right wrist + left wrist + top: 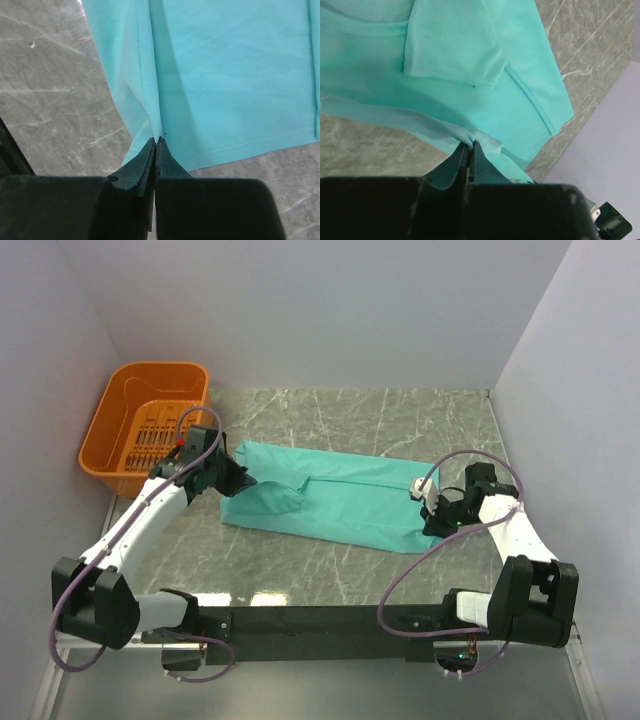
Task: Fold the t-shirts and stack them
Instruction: Fold the tshirt
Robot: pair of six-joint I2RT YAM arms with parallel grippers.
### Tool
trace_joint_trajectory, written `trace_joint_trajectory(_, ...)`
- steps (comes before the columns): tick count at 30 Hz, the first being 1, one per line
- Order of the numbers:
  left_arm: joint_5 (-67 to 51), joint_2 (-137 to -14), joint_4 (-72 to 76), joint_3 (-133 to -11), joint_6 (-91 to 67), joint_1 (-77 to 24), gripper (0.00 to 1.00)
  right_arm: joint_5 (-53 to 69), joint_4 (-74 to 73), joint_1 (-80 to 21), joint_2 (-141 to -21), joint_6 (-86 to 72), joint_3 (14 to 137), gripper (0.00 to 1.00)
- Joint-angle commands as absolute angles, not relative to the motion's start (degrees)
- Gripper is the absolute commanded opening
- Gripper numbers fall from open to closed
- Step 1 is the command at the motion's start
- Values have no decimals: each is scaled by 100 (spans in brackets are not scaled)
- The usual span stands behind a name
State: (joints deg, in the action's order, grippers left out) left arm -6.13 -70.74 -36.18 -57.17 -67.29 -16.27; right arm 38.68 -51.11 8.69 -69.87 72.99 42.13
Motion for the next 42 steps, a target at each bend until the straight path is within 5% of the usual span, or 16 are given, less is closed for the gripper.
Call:
trace_joint_trajectory(1,-492,-7399,-3349,-6126,-6434,-1530,1,3955,-4729,932,-7189,6961,4552,0)
trace_joint_trajectory(42,-387,-10248,-3647,-8464,-5915,-1160,1,3489,-3595,1037,-8736,5555,5318,0)
